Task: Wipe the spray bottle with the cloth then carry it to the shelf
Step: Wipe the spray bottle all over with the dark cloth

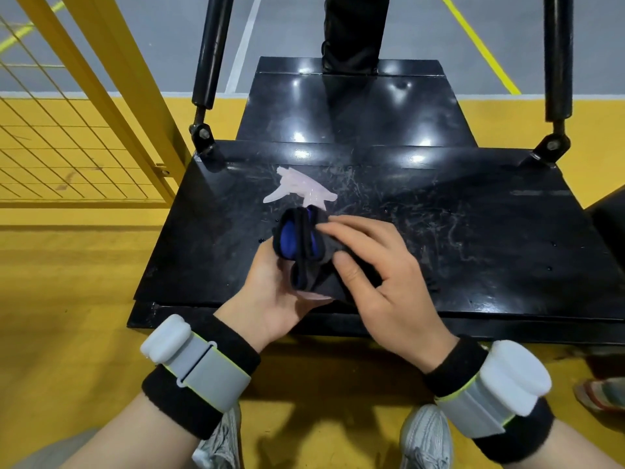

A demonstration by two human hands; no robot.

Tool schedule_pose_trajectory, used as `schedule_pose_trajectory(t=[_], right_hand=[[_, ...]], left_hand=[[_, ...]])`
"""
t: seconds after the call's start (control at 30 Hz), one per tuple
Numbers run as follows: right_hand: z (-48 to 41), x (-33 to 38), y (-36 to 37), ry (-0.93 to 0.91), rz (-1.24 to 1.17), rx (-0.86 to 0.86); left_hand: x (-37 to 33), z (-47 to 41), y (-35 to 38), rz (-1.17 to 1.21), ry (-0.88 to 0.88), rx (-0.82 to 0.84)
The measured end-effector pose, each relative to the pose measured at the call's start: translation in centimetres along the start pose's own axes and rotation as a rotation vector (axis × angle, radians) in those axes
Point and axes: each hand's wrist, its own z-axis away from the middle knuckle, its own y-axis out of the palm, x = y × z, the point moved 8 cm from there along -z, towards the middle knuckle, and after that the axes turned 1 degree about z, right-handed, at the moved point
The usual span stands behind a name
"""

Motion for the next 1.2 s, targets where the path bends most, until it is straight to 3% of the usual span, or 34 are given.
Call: schedule_pose_trajectory(t=[0.13, 0.3, 0.43, 0.57, 0.8, 0.9, 1.07, 1.2], right_hand=[[-0.5, -0.9, -0.1, 0.085, -0.070, -0.014], [-1.5, -4.6, -0.6, 0.379, -0.449, -0.089], [-0.9, -6.5, 0.0, 0.546, -0.586, -0.078], [-1.0, -5.1, -0.5, 0.428, -0.555, -0.084], [-0.6, -2.2, -0.8, 0.110, -0.203, -0.017], [-0.8, -3.0, -0.7, 0.151, -0.233, -0.032], [-1.3, -5.6, -0.5, 0.373, -0.499, -0.091], [-0.9, -6.2, -0.4, 0.418, -0.489, -0.059]], left_hand=[[0.3, 0.0, 0.3, -0.045, -0.064, 0.011], [0.5, 0.3, 1.1, -0.128, -0.052, 0.086], [1.0, 0.7, 1.8, -0.159, -0.088, 0.190], [0.2, 0.5, 1.3, -0.142, -0.061, 0.154], [-0.3, 0.2, 0.8, 0.000, -0.043, 0.090], [-0.3, 0.2, 1.0, 0.000, -0.023, 0.085], [0.4, 0.4, 0.9, -0.051, -0.046, 0.115], [0.6, 0.8, 1.4, -0.053, -0.074, 0.159]])
